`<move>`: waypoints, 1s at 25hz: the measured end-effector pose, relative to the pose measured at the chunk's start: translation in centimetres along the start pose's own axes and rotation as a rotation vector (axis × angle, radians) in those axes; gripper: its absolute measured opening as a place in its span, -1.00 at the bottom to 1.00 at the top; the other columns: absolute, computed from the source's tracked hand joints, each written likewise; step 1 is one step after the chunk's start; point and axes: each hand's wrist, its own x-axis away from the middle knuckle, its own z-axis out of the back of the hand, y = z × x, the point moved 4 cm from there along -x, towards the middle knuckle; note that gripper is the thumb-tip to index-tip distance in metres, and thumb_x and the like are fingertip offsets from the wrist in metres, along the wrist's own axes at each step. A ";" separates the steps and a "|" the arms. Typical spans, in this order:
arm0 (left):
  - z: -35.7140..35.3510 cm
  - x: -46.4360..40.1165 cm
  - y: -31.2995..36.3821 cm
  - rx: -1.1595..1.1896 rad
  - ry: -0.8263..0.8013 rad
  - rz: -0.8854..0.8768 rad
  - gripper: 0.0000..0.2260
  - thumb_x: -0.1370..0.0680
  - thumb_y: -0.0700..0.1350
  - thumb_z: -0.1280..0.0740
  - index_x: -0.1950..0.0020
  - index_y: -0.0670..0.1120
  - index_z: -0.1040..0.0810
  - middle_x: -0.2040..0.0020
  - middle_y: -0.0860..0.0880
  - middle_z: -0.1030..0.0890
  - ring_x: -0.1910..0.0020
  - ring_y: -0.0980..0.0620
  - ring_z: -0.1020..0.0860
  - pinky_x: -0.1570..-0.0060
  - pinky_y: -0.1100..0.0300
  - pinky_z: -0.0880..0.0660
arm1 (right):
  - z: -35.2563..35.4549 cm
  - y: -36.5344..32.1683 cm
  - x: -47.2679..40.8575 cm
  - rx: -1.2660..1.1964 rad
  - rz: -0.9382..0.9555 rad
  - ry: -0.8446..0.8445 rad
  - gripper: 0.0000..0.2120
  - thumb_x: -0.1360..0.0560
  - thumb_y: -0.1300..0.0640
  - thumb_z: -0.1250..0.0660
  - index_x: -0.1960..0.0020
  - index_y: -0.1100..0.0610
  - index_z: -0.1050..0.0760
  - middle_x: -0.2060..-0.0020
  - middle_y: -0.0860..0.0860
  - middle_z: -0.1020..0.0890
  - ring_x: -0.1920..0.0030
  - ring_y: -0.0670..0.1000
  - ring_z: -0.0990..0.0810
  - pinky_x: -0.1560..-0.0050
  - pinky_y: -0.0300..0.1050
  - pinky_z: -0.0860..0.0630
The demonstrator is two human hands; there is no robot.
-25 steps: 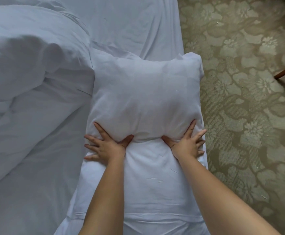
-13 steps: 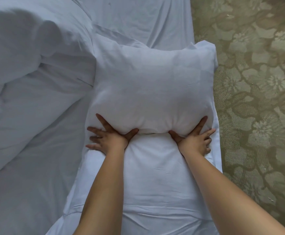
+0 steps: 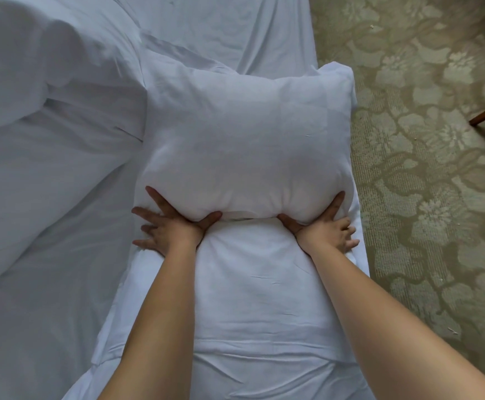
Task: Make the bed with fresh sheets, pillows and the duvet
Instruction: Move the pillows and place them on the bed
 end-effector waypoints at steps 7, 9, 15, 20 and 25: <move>0.9 1.3 0.2 -0.031 0.114 -0.005 0.29 -0.05 0.54 -0.34 -0.51 0.12 0.35 -0.23 -0.30 -0.40 -0.19 -0.21 -0.42 -0.26 -0.12 -0.22 | 0.7 -0.1 1.0 -0.069 -0.002 0.080 0.31 -0.09 -0.52 -0.36 -0.52 -0.09 0.36 -0.30 0.29 -0.33 -0.28 0.23 -0.34 -0.28 0.12 -0.24; 1.6 2.0 0.2 -0.023 0.140 -0.017 0.28 -0.04 0.54 -0.33 -0.53 0.13 0.31 -0.21 -0.28 -0.40 -0.15 -0.20 -0.43 -0.20 -0.07 -0.23 | 1.4 -0.2 1.8 -0.090 -0.003 0.108 0.29 -0.10 -0.50 -0.38 -0.54 -0.10 0.29 -0.26 0.29 -0.37 -0.25 0.22 -0.38 -0.27 0.11 -0.26; 4.3 4.9 1.0 0.004 0.161 -0.056 0.18 -0.10 0.50 -0.37 -0.55 0.14 0.13 -0.17 -0.21 -0.41 -0.13 -0.14 -0.40 -0.18 -0.02 -0.22 | 4.2 -1.0 4.2 -0.084 0.002 0.082 0.22 -0.17 -0.44 -0.41 -0.54 -0.07 0.25 -0.25 0.27 -0.39 -0.24 0.24 -0.41 -0.23 0.13 -0.31; 7.9 8.3 2.1 0.056 0.129 -0.092 0.06 -0.17 0.46 -0.40 -0.52 0.17 0.03 -0.23 -0.16 -0.39 -0.20 -0.12 -0.39 -0.22 0.01 -0.19 | 7.6 -1.4 7.8 -0.174 0.022 0.060 0.12 -0.25 -0.47 -0.32 -0.55 -0.08 0.21 -0.27 0.31 -0.35 -0.24 0.24 -0.39 -0.23 0.12 -0.30; 13.2 12.5 2.6 0.121 0.131 -0.146 0.06 -0.15 0.47 -0.41 -0.51 0.16 -0.01 -0.29 -0.14 -0.37 -0.27 -0.11 -0.38 -0.27 0.01 -0.18 | 12.4 -1.4 12.0 -0.220 0.075 0.056 0.05 -0.29 -0.52 -0.19 -0.55 -0.09 0.21 -0.30 0.31 -0.33 -0.28 0.25 -0.37 -0.26 0.12 -0.26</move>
